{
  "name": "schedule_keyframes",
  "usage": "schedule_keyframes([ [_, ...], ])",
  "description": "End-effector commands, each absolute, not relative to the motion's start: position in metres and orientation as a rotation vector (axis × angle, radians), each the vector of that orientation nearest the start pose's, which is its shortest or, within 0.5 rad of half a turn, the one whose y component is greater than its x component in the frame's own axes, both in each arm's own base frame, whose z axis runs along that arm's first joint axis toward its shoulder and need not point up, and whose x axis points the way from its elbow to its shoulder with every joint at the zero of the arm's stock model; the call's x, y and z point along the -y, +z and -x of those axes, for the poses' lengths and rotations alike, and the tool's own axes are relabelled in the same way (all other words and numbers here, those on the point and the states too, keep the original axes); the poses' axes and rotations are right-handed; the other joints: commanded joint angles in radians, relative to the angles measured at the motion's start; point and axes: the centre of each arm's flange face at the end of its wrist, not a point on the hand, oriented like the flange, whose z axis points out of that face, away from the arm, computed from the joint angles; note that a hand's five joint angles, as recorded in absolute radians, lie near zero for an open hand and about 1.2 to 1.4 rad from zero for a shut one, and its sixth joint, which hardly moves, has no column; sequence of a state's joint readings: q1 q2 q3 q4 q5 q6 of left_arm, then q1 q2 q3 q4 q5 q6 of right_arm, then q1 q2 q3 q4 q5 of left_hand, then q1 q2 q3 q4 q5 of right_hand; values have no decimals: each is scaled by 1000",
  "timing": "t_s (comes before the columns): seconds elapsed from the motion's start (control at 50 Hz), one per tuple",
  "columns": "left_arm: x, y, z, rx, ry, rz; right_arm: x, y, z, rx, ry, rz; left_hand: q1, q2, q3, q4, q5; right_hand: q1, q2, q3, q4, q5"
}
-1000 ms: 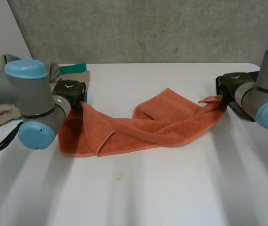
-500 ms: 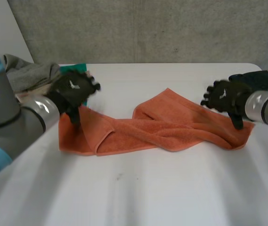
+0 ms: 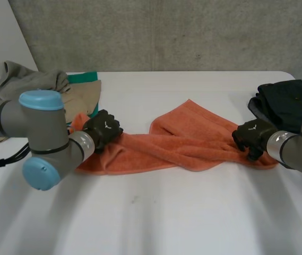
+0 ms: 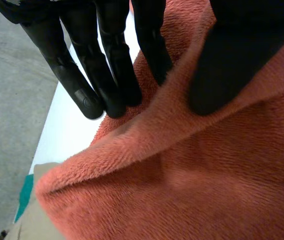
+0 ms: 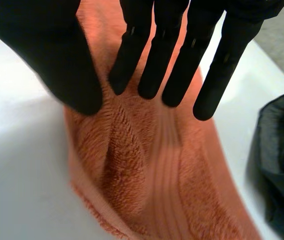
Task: Fold the laundry.
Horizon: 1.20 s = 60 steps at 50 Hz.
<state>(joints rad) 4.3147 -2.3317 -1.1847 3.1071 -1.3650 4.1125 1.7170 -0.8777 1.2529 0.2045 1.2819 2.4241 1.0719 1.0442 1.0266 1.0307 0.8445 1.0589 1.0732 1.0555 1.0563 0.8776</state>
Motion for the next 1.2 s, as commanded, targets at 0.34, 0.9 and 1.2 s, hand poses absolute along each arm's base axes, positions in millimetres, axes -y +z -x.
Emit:
schedule_keyframes([
  [0.34, 400, 378, 292, -1600, -2658, -494, 436, 315, -240, -1886, -2548, 590, 324, 352, 370, 366, 377, 337, 323, 341, 340, 344],
  [0.9, 295, 333, 259, -2005, -2589, -973, 404, 242, -299, -1846, -1973, 994, 324, 352, 370, 366, 377, -670, -684, -667, -667, -663],
  [1.2, 198, 395, 226, -1699, -2797, -1034, 390, 154, -355, -1699, -1807, 1365, 324, 352, 370, 366, 377, -761, -775, -758, -758, -754],
])
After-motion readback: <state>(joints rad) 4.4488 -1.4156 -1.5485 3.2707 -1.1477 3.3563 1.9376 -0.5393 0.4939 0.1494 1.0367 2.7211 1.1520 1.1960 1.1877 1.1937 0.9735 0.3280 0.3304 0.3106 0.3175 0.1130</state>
